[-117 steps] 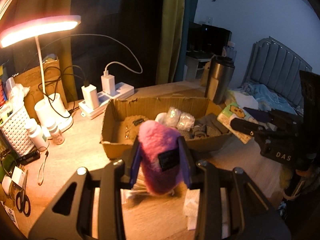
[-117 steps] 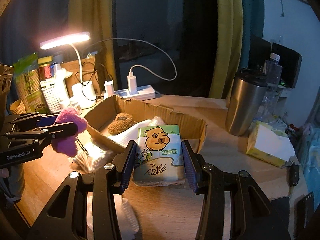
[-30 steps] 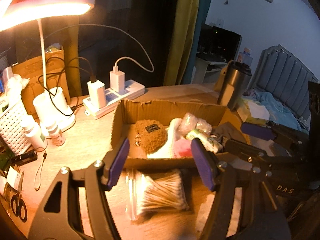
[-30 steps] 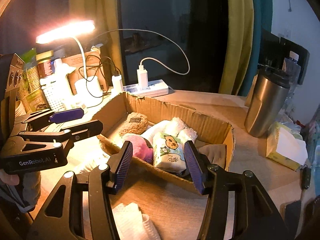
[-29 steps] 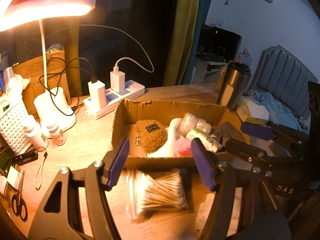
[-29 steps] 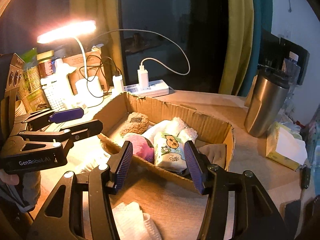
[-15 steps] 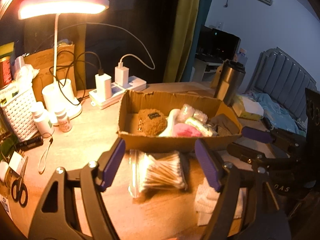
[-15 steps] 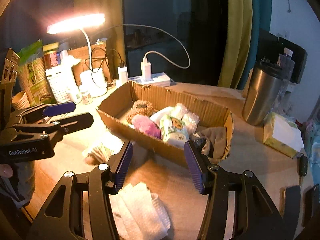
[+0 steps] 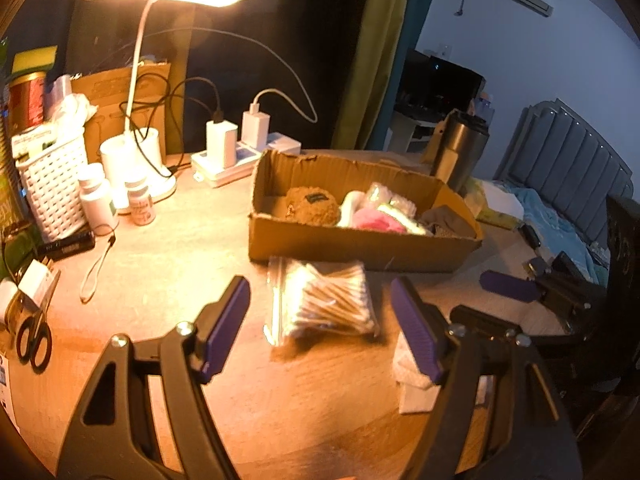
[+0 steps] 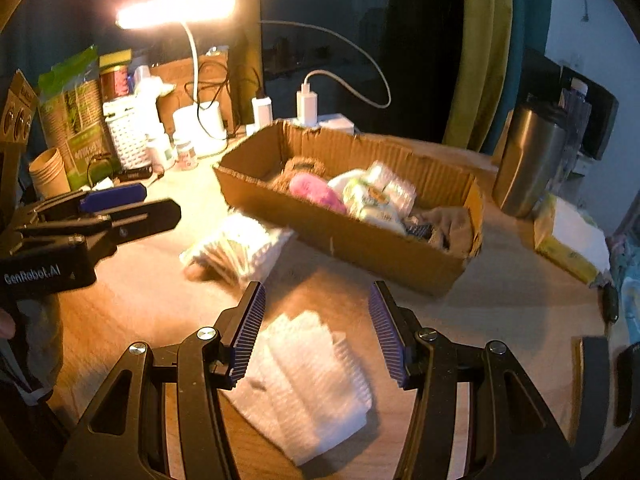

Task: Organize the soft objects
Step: 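Grasp the bubble-wrap sheet with the right gripper while the left grasps the cotton-swab bag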

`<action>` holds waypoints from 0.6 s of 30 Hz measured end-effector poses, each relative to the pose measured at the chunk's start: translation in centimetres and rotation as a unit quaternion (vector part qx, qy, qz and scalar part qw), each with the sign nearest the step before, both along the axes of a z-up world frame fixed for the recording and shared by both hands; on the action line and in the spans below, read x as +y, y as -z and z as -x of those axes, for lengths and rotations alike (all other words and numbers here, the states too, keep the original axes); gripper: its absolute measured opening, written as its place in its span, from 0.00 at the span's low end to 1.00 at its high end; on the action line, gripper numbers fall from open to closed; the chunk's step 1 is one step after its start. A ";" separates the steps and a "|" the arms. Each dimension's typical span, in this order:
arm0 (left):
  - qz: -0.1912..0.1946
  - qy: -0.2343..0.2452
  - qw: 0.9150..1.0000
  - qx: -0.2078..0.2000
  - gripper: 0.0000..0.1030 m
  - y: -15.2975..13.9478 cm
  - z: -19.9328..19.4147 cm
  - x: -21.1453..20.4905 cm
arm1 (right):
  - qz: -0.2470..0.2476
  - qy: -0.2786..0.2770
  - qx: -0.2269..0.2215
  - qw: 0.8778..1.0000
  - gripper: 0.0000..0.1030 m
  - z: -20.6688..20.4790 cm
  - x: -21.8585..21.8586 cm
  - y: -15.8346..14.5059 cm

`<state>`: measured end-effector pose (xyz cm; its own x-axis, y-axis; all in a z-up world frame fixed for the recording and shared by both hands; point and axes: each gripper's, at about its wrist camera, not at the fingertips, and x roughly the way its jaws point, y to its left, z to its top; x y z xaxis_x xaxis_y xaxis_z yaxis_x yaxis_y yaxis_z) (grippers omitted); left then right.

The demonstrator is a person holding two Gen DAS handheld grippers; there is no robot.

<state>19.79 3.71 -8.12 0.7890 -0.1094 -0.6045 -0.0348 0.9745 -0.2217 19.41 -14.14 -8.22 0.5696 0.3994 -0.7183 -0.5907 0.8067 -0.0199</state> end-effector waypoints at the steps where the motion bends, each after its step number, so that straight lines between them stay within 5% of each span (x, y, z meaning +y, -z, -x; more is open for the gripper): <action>1: 0.000 -0.001 1.000 0.002 0.72 0.2 0.2 0.0 | 0.000 0.001 0.004 1.000 0.55 0.3 0.0 0.4; 18: 0.002 0.008 0.999 0.040 0.72 3.4 0.8 -0.8 | 0.015 0.003 0.059 0.998 0.55 1.5 -0.4 5.0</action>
<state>18.97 2.95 -11.51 0.7369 -0.1241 -0.6645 -0.0375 0.9740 -0.2235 17.92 -14.58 -13.23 0.4833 0.3734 -0.7919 -0.5853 0.8104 0.0249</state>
